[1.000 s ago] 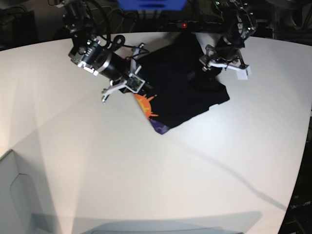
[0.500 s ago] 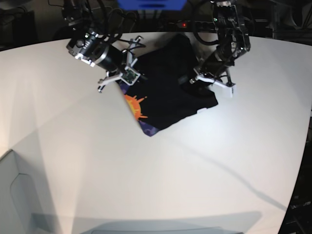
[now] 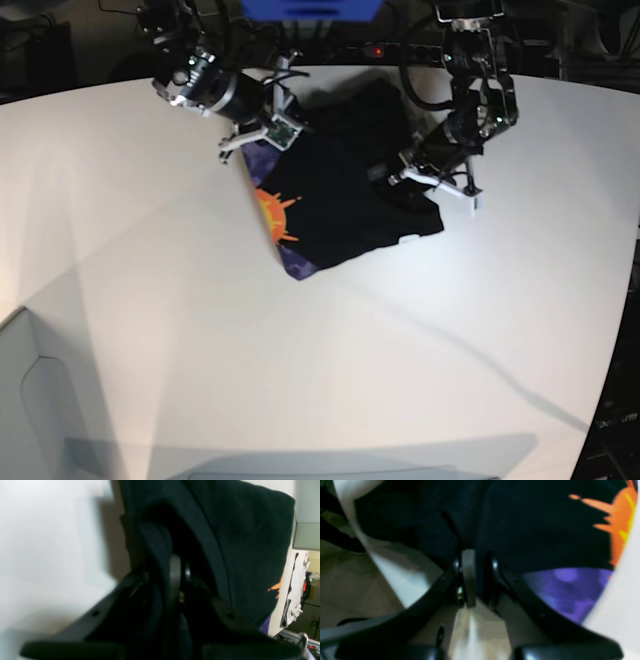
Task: Fold the T-shirt properly
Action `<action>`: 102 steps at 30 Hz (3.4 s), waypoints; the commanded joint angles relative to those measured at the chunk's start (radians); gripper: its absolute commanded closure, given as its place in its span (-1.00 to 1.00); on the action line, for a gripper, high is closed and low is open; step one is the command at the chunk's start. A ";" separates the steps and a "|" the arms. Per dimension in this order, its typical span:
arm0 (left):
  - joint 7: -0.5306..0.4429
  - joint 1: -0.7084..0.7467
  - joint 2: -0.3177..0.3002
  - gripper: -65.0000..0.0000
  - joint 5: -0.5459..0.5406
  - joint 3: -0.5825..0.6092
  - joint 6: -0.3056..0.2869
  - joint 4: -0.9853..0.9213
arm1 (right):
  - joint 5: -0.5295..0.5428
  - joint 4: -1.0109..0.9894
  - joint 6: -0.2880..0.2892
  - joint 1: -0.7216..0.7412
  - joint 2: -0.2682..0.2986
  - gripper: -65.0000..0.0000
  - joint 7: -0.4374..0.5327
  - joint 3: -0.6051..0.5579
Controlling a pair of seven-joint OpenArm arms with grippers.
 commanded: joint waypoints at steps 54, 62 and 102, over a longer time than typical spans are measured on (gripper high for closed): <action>-0.016 -0.995 0.079 1.00 0.366 1.617 0.005 -0.518 | 0.023 0.138 0.003 0.086 -0.123 0.79 0.018 0.967; -0.005 -1.007 0.143 0.93 0.428 1.686 0.005 -0.533 | 0.023 0.142 0.003 0.047 -0.151 0.80 0.020 0.995; -0.015 -0.189 -0.147 -0.32 0.839 0.175 0.006 0.130 | 0.026 0.053 0.003 -0.051 -0.249 0.80 0.017 0.875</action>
